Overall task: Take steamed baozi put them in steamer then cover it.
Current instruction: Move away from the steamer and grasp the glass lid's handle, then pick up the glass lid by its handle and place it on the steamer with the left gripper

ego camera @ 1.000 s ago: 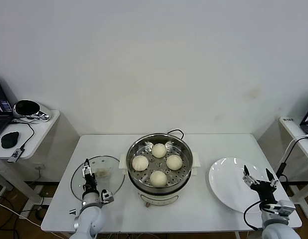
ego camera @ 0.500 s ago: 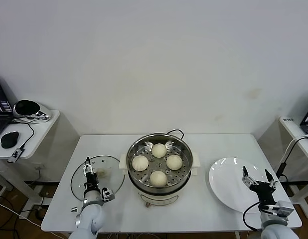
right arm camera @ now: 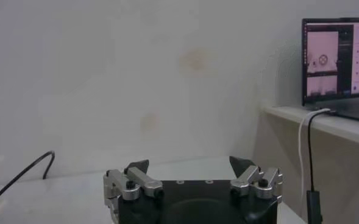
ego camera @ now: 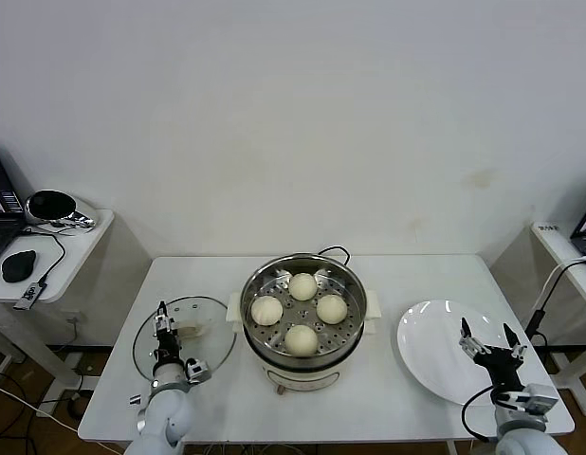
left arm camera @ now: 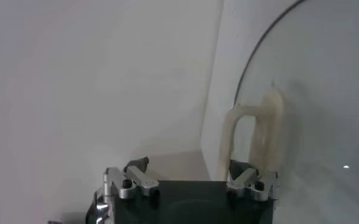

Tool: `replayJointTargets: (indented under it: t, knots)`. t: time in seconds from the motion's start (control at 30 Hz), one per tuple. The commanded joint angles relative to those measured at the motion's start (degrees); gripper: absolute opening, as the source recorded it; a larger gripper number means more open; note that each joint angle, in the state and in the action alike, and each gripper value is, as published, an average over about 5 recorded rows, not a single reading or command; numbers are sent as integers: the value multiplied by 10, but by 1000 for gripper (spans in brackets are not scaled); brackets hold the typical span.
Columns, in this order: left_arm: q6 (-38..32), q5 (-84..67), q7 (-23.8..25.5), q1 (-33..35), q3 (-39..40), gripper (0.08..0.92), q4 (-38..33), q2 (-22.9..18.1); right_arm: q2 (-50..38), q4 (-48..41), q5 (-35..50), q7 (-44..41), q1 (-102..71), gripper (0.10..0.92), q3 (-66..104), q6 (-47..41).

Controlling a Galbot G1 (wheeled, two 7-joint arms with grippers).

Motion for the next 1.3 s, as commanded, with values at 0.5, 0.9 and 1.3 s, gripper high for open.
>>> replayJointTargets:
  t: [0.5, 0.9, 1.3]
  knots:
    - [-26, -5, -8, 15, -1, 180, -22, 3, 3, 10, -5, 0, -7, 823, 3, -1]
    - [56, 14, 59, 117, -52, 146, -254, 1, 18, 20, 6, 0, -2, 823, 20, -9]
    - [162, 64, 161, 166, -56, 146, -440, 32, 52, 15, 2, -1, 2, 823, 28, -2]
